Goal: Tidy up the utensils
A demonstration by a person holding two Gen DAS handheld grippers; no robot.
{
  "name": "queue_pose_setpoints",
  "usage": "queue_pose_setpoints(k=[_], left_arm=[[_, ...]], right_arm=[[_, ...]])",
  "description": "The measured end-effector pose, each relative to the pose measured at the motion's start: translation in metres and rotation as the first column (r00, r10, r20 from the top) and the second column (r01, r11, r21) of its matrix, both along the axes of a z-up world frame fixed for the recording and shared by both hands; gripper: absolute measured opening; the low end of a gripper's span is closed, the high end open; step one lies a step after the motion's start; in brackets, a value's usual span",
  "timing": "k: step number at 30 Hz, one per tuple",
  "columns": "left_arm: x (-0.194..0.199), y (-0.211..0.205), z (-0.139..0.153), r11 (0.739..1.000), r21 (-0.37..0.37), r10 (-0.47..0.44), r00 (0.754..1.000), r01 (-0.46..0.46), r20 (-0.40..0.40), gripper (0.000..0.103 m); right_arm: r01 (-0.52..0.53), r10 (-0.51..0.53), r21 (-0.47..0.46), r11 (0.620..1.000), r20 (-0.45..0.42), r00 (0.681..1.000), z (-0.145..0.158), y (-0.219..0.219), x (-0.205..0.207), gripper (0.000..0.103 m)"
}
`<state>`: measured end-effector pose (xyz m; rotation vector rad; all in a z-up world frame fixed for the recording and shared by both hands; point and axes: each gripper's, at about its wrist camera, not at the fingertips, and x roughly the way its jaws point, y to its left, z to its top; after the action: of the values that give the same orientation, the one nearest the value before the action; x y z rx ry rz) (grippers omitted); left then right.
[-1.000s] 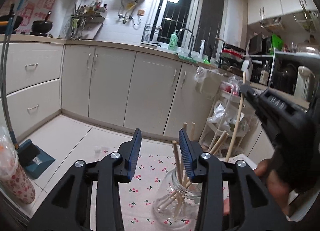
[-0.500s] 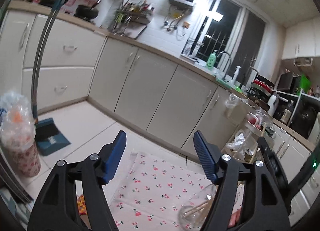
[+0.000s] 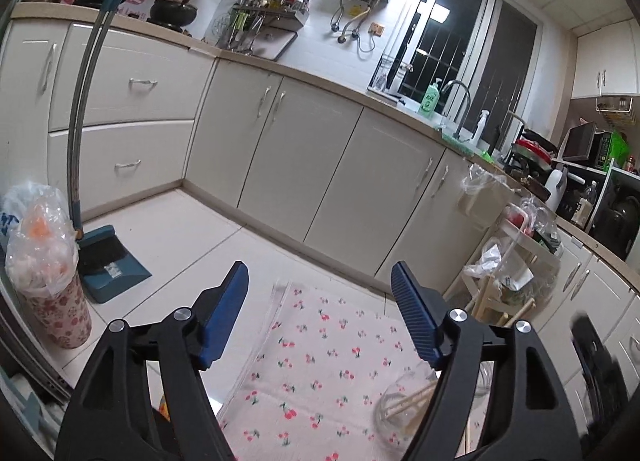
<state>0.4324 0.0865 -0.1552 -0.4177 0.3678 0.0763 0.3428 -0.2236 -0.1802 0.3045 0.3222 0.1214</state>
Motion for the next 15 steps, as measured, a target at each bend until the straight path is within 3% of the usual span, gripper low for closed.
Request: queue_pose_setpoints(k=[2,4,6,8,11,15], left_arm=[[-0.011,0.003,-0.004,1.000,-0.014,-0.003,1.000,0.003,-0.018,0.072],[-0.022,0.003,-0.009,1.000,-0.015,-0.010,0.999,0.009,-0.041,0.073],[-0.034,0.000,-0.019,1.000,-0.019,-0.025,0.997,0.024,-0.074,0.074],[-0.041,-0.003,-0.029,0.998,-0.026,-0.056,0.992,0.053,-0.115,0.074],[-0.051,-0.019,-0.044,0.993,-0.013,-0.114,0.979,0.114,-0.171,0.075],[-0.061,-0.033,-0.052,0.987,0.007,-0.158,0.968,0.163,-0.197,0.075]], right_arm=[[-0.003,-0.003,-0.044,0.999,-0.132,0.991,-0.016,-0.018,-0.010,0.047],[-0.009,-0.013,-0.078,0.997,-0.268,0.963,-0.037,-0.033,-0.014,0.041],[-0.039,0.017,-0.042,0.998,-0.424,0.906,-0.064,-0.048,-0.012,0.028],[-0.066,0.042,-0.029,0.997,-0.510,0.859,-0.082,-0.051,-0.008,0.026],[-0.092,0.077,0.003,0.996,-0.570,0.818,-0.099,-0.045,-0.003,0.023],[-0.117,0.095,0.002,0.993,-0.598,0.796,-0.106,-0.030,0.006,0.023]])
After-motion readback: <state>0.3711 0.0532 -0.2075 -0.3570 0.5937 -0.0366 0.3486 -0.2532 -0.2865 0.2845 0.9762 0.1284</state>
